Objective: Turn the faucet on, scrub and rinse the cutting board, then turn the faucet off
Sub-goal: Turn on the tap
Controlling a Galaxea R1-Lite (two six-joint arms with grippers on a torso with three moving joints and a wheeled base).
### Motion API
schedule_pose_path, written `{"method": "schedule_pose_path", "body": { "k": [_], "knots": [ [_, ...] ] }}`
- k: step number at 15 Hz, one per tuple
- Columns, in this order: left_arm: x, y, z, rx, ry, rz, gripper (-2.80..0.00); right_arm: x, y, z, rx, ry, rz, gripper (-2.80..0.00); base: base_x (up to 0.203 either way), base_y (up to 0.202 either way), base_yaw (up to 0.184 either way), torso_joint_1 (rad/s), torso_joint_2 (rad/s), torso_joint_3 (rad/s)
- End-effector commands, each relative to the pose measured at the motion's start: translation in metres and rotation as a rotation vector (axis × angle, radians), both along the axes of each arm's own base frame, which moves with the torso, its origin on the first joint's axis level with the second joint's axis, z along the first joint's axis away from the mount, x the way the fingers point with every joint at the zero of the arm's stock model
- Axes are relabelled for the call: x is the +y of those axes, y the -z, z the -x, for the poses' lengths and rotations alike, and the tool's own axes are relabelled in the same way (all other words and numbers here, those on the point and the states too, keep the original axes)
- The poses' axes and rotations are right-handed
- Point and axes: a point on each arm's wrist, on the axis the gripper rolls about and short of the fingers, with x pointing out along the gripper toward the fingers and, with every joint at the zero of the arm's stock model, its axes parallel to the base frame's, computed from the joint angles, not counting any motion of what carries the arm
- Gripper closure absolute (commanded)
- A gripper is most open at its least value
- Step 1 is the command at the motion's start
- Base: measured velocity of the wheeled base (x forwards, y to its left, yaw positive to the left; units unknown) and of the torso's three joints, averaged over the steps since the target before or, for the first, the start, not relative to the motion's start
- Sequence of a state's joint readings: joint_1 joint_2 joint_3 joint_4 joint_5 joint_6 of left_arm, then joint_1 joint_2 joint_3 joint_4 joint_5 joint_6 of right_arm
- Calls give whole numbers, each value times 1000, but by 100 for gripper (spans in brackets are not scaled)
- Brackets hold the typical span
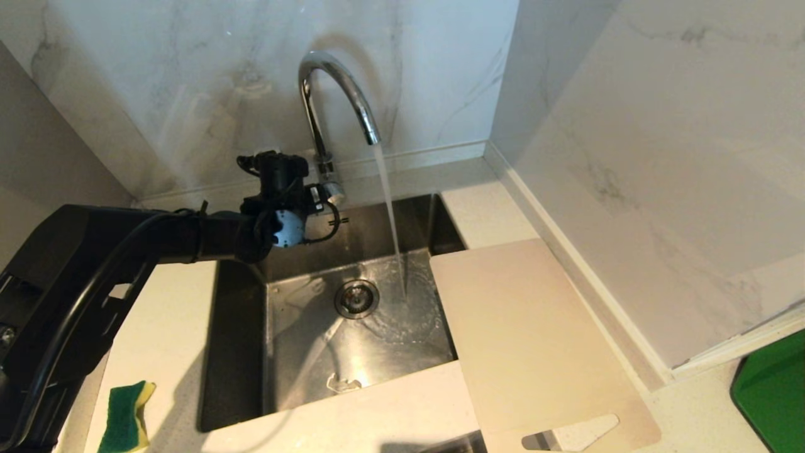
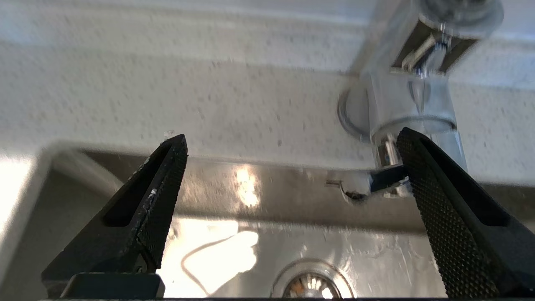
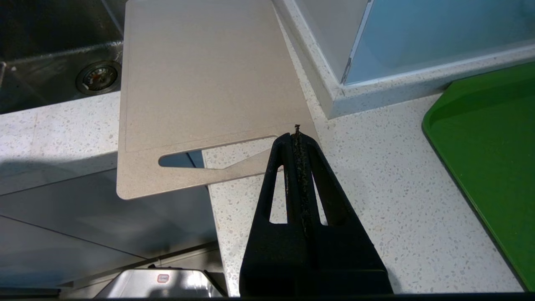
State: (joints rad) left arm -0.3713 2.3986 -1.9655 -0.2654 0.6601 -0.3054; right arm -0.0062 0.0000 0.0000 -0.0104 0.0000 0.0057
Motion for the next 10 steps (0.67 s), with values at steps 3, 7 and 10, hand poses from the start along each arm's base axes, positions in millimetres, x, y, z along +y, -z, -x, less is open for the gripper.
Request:
{"method": "schedule_pose_path", "body": {
  "k": [3, 7, 10],
  "knots": [
    [-2, 4, 3, 48, 22, 24, -280, 0, 0, 0, -1, 0, 0, 0, 0, 0, 0, 0, 0, 0],
    [-2, 6, 3, 65, 39, 30, -280, 0, 0, 0, -2, 0, 0, 0, 0, 0, 0, 0, 0, 0],
    [-2, 3, 4, 64, 50, 45, -280, 0, 0, 0, 0, -2, 0, 0, 0, 0, 0, 0, 0, 0]
  ]
}}
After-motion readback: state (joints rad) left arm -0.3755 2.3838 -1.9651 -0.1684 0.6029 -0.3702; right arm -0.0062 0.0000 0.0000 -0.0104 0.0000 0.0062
